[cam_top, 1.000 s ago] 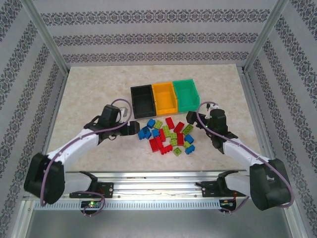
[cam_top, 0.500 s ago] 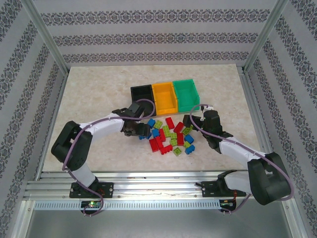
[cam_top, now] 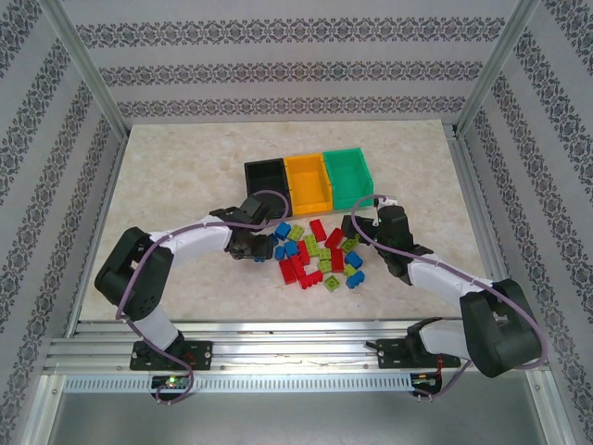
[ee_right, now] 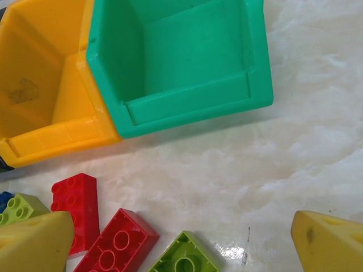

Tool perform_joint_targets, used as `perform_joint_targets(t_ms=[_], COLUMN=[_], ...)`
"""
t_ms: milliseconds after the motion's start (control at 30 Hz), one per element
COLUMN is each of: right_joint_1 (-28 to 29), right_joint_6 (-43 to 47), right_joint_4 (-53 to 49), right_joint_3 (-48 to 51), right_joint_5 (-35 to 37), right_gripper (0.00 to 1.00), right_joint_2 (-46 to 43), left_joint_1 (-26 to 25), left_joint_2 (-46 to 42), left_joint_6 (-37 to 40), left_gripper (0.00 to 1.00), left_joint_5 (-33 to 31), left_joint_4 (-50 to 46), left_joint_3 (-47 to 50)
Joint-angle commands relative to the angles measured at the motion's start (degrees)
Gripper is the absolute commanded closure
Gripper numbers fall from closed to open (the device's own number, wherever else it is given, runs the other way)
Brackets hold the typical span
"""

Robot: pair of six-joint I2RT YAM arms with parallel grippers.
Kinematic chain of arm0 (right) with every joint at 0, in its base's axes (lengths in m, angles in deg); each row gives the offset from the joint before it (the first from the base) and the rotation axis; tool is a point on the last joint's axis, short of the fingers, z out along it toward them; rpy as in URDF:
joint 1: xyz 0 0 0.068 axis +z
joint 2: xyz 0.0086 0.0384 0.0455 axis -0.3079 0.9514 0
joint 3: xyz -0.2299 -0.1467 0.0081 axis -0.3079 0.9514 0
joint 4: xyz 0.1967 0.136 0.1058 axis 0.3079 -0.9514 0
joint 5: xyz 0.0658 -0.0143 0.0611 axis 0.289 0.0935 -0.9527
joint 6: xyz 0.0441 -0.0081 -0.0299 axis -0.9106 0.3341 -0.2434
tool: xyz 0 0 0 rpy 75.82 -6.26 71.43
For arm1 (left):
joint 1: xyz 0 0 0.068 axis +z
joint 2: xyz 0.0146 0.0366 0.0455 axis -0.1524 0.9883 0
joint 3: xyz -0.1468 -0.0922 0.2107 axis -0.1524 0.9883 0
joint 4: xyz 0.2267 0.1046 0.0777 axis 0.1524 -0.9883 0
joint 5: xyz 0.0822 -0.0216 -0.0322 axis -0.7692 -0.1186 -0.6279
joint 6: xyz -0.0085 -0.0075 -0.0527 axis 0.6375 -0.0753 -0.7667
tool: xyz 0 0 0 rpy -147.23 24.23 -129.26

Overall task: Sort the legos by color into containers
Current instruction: Pick up the lego from the center of the table, then pick up the lego from the container.

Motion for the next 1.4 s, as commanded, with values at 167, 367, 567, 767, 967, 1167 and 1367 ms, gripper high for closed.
perform_joint_targets(t_ms=[167,367,567,767,967,1167,1367], right_joint_1=[0.69,0.75,0.78,0.78,0.80,0.79,0.78], right_joint_6=[0.63,0.76,1.06,1.11,0.67,0.53,0.59], right_joint_4=[0.28,0.22,0.19,0.60,1.14,1.35,1.17], right_joint_3=[-1.47,-1.50,-1.38,-1.27,-1.50,-1.47,-1.22], right_joint_5=[0.94,1.19,1.73,1.91,1.38,1.11,1.45], right_gripper=[0.02,0.02,0.02,0.02,0.02,0.02,0.02], right_joint_2=[0.27,0.33,0.21,0.24,0.87,0.81,0.63], left_joint_1=[-0.42,-0.50,-0.47,-0.49,-0.43,0.89,4.74], left_joint_2=[-1.56,0.35,-0.27,-5.23,-7.73,-1.12,10.05], left_joint_6=[-1.25,-1.02,-0.26,0.27,1.44,6.90,10.67], left_gripper=[0.44,0.47,0.63,0.68,0.72,0.72,0.70], left_joint_5=[-1.12,-0.39,0.59,-0.57,-1.36,-7.58,-9.06], left_joint_4=[0.04,1.21,0.77,0.73,2.56,-0.26,-4.64], left_joint_3=[1.93,1.41,-0.29,-1.07,-5.41,-15.14,-26.00])
